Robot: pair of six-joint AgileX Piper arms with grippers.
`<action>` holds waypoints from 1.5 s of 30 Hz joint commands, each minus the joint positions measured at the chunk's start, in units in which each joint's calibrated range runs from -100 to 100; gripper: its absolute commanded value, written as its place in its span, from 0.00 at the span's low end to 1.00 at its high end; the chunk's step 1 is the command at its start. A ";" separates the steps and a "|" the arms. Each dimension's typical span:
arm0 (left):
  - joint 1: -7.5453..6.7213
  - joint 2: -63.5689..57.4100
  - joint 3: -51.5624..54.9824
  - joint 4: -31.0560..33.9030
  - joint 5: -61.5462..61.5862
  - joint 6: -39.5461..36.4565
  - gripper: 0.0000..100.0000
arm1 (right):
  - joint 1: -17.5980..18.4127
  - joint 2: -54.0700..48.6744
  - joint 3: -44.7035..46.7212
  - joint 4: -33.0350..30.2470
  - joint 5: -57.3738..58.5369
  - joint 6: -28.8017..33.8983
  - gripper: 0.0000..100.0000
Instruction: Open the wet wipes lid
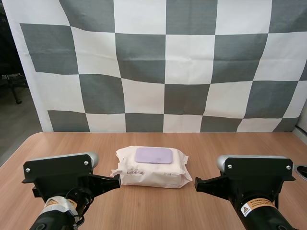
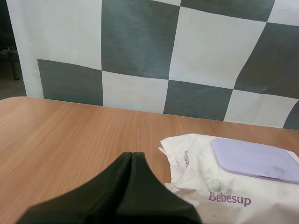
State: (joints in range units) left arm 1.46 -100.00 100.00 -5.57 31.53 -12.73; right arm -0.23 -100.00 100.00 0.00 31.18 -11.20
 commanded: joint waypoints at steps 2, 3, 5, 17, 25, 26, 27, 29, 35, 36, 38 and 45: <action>0.03 0.00 0.00 0.08 0.12 -0.04 0.00 | 0.02 0.00 0.00 0.00 0.03 0.02 0.00; 0.03 0.00 0.00 0.08 0.12 -0.04 0.00 | 0.02 0.00 0.00 0.00 0.03 0.02 0.00; 0.03 0.00 0.00 0.08 0.12 -0.04 0.00 | 0.02 0.00 0.00 0.00 0.03 0.02 0.00; 0.03 0.00 0.00 0.08 0.12 -0.04 0.00 | 0.02 0.00 0.00 0.00 0.03 0.02 0.00; 0.03 0.00 0.00 0.08 0.12 -0.04 0.00 | 0.02 0.00 0.00 0.00 0.03 0.02 0.00; 0.03 0.00 0.00 0.08 0.12 -0.04 0.00 | 0.02 0.00 0.00 0.00 0.03 0.02 0.00; 0.03 0.00 0.00 0.08 0.12 -0.04 0.00 | 0.02 0.00 0.00 0.00 0.03 0.02 0.00; 0.03 0.00 0.00 0.08 0.12 -0.04 0.00 | 0.02 0.00 0.00 0.00 0.03 0.02 0.00; 0.03 0.00 0.00 0.08 0.12 -0.04 0.00 | 0.02 0.00 0.00 0.00 0.03 0.02 0.00; 0.03 0.00 0.00 0.08 0.12 -0.04 0.00 | 0.02 0.00 0.00 0.00 0.03 0.02 0.00; 0.03 0.00 0.00 0.08 0.12 -0.04 0.00 | 0.02 0.00 0.00 0.00 0.03 0.02 0.00; 0.03 0.00 0.00 0.25 -13.11 0.32 0.00 | 0.02 0.00 0.00 0.61 0.04 0.02 0.00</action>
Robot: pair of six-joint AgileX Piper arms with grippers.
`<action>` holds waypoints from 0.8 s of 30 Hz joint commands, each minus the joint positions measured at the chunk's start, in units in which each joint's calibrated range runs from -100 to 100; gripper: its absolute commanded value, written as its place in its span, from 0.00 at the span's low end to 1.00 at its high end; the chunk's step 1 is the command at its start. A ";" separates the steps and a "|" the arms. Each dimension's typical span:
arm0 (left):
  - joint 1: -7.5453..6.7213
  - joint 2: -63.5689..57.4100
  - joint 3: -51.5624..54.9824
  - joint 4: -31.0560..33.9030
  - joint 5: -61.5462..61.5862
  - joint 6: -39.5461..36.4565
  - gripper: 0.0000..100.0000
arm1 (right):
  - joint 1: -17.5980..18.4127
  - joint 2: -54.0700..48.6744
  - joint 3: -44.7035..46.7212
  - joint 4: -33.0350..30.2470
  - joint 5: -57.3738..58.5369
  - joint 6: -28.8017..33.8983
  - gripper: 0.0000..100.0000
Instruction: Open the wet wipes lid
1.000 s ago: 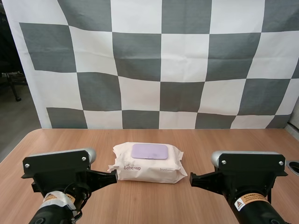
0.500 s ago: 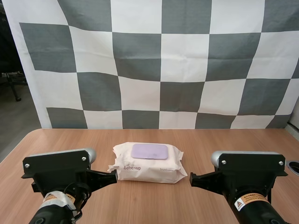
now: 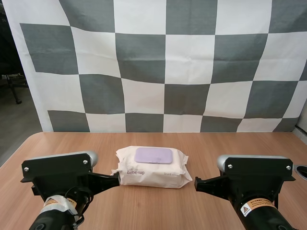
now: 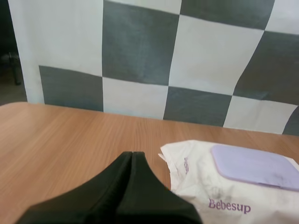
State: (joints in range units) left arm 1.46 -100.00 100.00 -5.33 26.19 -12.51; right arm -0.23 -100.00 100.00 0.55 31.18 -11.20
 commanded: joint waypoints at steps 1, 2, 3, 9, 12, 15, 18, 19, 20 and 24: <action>0.03 0.00 0.00 0.01 -12.11 0.10 0.00 | 0.02 0.00 0.00 0.06 0.04 0.02 0.00; 0.03 0.00 0.00 0.01 -17.04 0.17 0.00 | 0.02 0.00 0.00 0.06 0.04 0.02 0.00; 0.03 0.00 0.00 0.01 -21.99 0.17 0.00 | 0.02 0.00 0.00 0.06 0.04 0.02 0.00; 0.03 0.00 0.00 0.01 -37.75 3.89 0.00 | 0.02 0.00 0.00 -0.55 -1.15 0.02 0.00; 0.03 0.00 0.00 0.01 -50.30 10.28 0.00 | 0.02 0.00 0.00 -8.20 -12.95 -0.41 0.00; 0.03 0.00 0.00 0.01 -69.53 11.63 0.00 | -0.32 0.00 0.00 -27.03 -26.74 -0.95 0.00; 0.03 0.00 0.00 -0.10 -91.63 13.37 0.00 | -0.40 0.00 0.00 -34.34 -38.20 -0.95 0.00; 0.03 0.00 0.00 -0.10 -96.72 13.94 0.00 | -0.40 0.00 0.00 -34.83 -41.05 -1.13 0.00; 0.03 0.00 0.00 -0.10 -102.68 15.17 0.00 | -0.40 0.00 0.00 -34.82 -42.98 -1.85 0.02; 0.03 0.00 0.00 -0.35 -119.80 17.94 0.00 | -0.40 0.00 -6.24 -34.82 -46.21 -2.19 0.25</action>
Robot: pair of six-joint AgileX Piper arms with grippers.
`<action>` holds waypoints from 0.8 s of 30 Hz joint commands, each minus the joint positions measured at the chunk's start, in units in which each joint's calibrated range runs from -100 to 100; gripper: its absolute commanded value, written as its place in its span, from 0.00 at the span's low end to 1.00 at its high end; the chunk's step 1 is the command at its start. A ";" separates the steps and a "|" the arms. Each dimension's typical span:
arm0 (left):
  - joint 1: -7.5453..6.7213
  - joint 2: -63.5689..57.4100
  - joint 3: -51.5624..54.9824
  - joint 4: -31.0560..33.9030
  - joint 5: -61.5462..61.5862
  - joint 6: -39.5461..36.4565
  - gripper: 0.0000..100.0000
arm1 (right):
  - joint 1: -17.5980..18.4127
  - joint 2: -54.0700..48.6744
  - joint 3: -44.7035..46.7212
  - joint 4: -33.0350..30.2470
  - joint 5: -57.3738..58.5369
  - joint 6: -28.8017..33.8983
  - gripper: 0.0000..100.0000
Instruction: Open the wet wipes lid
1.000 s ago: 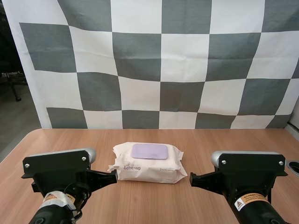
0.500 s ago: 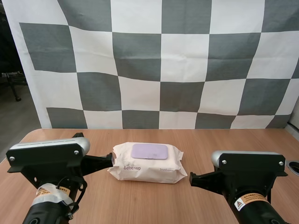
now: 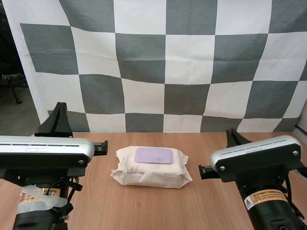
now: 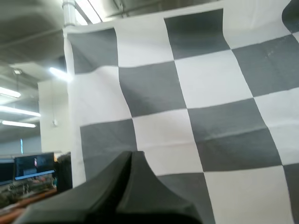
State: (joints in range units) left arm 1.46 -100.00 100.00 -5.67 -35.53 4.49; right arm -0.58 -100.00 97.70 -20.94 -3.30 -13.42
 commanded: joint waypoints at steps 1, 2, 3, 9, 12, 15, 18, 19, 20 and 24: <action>0.03 0.00 0.00 0.12 -58.98 0.48 0.00 | -0.05 0.00 -5.67 -13.11 -11.74 0.03 0.28; 0.03 0.00 0.00 0.28 -58.73 -0.30 0.00 | -0.05 0.00 -8.14 -11.84 -11.74 0.03 0.31; 0.03 0.00 0.00 0.68 -58.43 -0.81 0.00 | -0.05 0.00 -9.33 -10.79 -11.74 0.03 0.33; 0.03 0.00 -2.24 7.24 -48.28 -1.45 0.00 | -0.05 0.00 -19.65 -2.25 -13.49 0.37 0.23; 0.03 0.00 -10.43 12.13 -29.59 -2.69 0.00 | -0.05 0.00 -23.93 1.17 -13.83 0.37 0.00; 0.03 3.81 -22.33 17.25 -4.04 -7.00 0.00 | -0.05 1.83 -28.08 2.99 -13.83 0.37 0.00; 0.03 11.04 -31.89 19.73 4.12 -12.06 0.00 | -0.05 6.88 -32.04 -0.76 -11.57 -0.29 0.00; 0.03 13.53 -35.28 19.85 5.93 -12.74 0.00 | -0.05 9.57 -34.37 -4.30 -9.93 -0.29 0.00; 0.03 15.93 -39.15 20.31 7.90 -12.98 0.00 | -0.05 12.47 -36.01 -6.60 -8.20 -0.29 0.00; 0.03 23.99 -48.76 26.93 18.17 -12.98 0.00 | -0.05 22.77 -41.88 -16.63 4.94 -0.29 0.00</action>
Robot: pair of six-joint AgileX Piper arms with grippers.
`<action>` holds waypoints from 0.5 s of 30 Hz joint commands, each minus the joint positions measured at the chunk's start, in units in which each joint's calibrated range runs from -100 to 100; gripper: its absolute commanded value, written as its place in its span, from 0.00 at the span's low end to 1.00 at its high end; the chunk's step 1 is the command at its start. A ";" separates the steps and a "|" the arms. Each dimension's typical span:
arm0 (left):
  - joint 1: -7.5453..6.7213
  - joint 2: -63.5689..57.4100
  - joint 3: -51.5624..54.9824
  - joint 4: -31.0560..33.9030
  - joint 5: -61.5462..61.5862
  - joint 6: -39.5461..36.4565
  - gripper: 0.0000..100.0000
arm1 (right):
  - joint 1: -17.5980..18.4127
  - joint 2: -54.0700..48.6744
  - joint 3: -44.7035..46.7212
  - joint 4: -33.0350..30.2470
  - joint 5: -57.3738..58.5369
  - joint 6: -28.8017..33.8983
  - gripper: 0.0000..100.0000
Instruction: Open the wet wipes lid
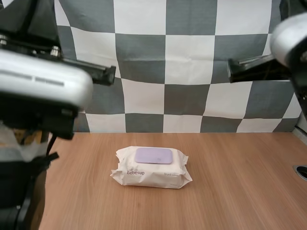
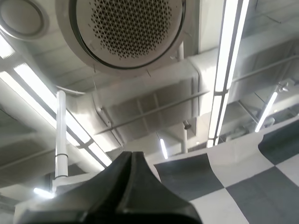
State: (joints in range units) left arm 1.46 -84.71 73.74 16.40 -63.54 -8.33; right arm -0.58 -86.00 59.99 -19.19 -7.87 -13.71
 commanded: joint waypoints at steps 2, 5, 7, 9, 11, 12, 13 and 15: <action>0.03 11.59 -25.49 5.79 55.03 -0.07 0.00 | -0.05 14.21 -7.29 -23.54 20.06 -0.12 0.00; 0.11 13.97 -26.48 6.26 66.68 -0.07 0.00 | -0.05 20.23 -10.04 -25.44 35.67 -0.12 0.00; 0.74 16.07 -25.68 6.26 71.07 0.71 0.00 | -0.05 23.42 -10.31 -25.28 41.51 -0.29 0.00; 1.77 18.82 -24.67 6.56 74.48 3.79 0.00 | -0.05 26.24 -10.05 -22.36 44.10 -1.87 0.00; 2.70 21.67 -22.90 6.56 77.72 6.37 0.00 | -0.05 28.33 -10.05 -17.25 45.38 -5.54 0.00; 2.85 23.36 -21.88 6.56 79.86 7.82 0.00 | -0.05 29.28 -10.05 -14.04 45.44 -8.40 0.00; 2.85 25.10 -20.97 6.56 81.75 9.10 0.00 | -0.05 29.95 -10.05 -11.38 45.64 -11.50 0.00; 2.58 28.70 -18.62 6.56 85.12 10.50 0.00 | 0.11 31.70 -10.05 -4.43 47.18 -18.08 0.00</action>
State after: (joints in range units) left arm 4.29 -62.89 49.24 22.95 -25.38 -2.72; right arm -0.58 -59.52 49.89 -38.98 28.69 -19.46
